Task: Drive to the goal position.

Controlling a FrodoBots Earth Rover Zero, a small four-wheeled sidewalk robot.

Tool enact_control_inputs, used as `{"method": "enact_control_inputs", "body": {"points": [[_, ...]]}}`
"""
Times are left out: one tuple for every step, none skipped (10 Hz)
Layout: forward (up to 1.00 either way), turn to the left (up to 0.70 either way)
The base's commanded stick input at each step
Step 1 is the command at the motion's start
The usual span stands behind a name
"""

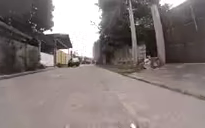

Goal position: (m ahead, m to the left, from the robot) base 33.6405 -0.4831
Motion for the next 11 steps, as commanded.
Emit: {"method": "enact_control_inputs", "body": {"points": [[1.00, 0.00], [1.00, 0.00], [1.00, 0.00], [1.00, 0.00], [1.00, 0.00], [1.00, 0.00], [1.00, 0.00], [1.00, 0.00], [1.00, 0.00], [1.00, 0.00], [1.00, 0.00]]}}
